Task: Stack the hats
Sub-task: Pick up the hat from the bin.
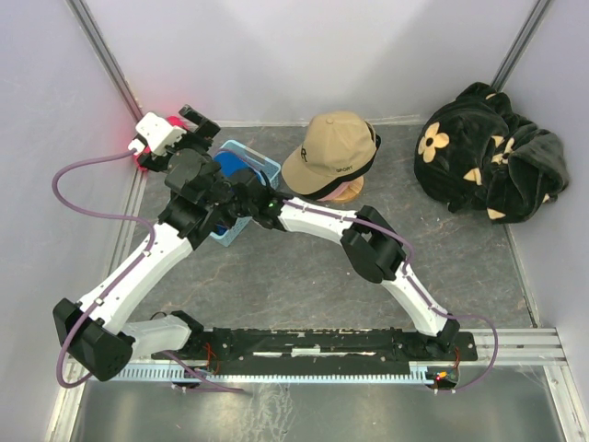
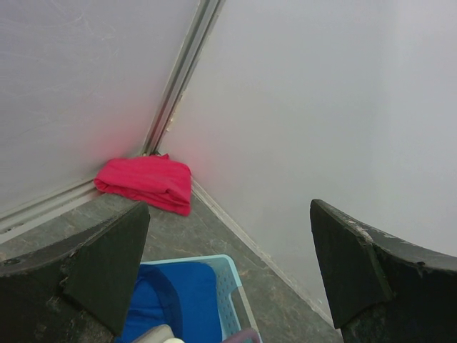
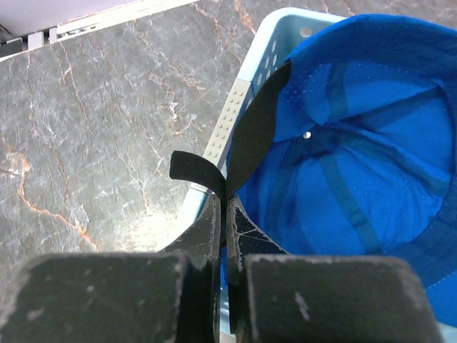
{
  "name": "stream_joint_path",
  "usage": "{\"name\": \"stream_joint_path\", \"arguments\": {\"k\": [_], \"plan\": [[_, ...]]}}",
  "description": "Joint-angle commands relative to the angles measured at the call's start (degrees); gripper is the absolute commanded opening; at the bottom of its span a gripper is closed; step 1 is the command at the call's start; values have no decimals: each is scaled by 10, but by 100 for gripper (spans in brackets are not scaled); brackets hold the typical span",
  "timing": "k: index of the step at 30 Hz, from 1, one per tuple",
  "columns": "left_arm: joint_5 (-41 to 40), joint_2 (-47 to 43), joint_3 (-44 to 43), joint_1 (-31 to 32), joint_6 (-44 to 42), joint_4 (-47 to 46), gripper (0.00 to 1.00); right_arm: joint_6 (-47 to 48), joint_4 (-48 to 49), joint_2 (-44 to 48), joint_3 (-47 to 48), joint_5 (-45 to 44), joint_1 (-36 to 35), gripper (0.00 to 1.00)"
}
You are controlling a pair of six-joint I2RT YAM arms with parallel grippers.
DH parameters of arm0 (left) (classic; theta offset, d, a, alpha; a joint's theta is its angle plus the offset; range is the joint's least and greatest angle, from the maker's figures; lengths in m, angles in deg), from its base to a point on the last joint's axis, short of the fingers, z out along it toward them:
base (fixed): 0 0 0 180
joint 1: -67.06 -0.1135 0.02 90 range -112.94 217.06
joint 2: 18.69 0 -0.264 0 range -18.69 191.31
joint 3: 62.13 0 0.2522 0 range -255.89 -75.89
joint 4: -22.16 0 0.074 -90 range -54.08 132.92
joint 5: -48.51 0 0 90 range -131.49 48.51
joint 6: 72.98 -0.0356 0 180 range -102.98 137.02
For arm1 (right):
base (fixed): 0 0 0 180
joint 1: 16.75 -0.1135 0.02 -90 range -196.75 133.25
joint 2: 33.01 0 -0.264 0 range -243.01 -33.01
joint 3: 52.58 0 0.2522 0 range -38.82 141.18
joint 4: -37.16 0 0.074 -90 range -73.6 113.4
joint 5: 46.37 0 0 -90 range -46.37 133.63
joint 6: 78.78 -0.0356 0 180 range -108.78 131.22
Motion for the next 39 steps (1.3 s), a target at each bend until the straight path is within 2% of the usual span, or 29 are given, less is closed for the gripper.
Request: {"name": "stream_joint_path", "arguments": {"k": [1,11,31,39], "plan": [[-2,-11,-2,-11,20,-1,100,-26,61,29,36,10,15,1],[-20,-22,12,-34,42,7,100,-141,146,48,75,27,62,1],[-52,-30,30,-53,81,30,100,-289,198,60,203,54,93,2],[-50,-29,33,-53,121,68,100,-361,266,99,154,54,122,2]]}}
